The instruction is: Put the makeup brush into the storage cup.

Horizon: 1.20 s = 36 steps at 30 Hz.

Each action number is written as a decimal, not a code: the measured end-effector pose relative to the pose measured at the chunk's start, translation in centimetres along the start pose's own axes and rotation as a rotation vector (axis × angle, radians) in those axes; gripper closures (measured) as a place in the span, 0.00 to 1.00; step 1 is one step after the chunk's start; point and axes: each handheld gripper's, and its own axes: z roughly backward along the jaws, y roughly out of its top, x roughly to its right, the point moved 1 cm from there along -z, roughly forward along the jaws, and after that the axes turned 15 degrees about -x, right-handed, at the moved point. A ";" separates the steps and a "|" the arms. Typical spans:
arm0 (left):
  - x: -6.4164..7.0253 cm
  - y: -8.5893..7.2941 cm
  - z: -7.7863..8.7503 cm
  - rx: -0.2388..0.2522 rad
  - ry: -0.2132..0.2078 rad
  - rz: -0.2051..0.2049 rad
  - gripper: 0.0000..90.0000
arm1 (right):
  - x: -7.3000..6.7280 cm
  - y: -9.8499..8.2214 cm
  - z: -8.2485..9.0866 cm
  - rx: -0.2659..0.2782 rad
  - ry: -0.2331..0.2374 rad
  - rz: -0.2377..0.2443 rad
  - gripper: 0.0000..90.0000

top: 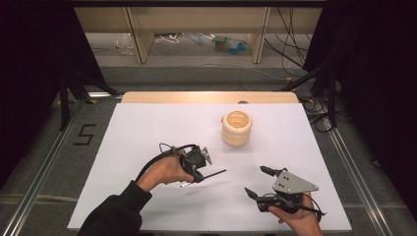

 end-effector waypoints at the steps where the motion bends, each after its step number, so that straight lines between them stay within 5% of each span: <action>1: 0.1 0.2 0.0 -0.002 0.008 -0.032 0.95 | -0.2 0.1 0.0 -0.010 0.004 0.021 0.22; 6: 0.9 0.6 0.1 0.009 0.008 -0.044 0.95 | -0.8 0.5 -0.5 -0.017 -0.001 0.088 0.22; 10: 1.3 0.8 0.2 0.008 0.003 -0.061 0.95 | -1.9 1.0 -1.2 -0.042 -0.024 0.204 0.22; 15: 1.9 1.1 0.1 0.009 -0.003 -0.080 0.95 | -2.7 1.4 -1.6 -0.061 -0.029 0.264 0.21; 21: 2.9 1.6 0.3 0.013 -0.009 -0.113 0.95 | -3.8 1.9 -2.6 -0.116 -0.063 0.416 0.23; 32: 3.7 1.8 0.7 0.017 -0.010 -0.137 0.95 | -4.9 2.9 -3.6 -0.155 -0.101 0.539 0.28; 36: 3.9 1.9 0.9 0.013 -0.009 -0.147 0.95 | -5.5 3.3 -4.2 -0.189 -0.137 0.619 0.33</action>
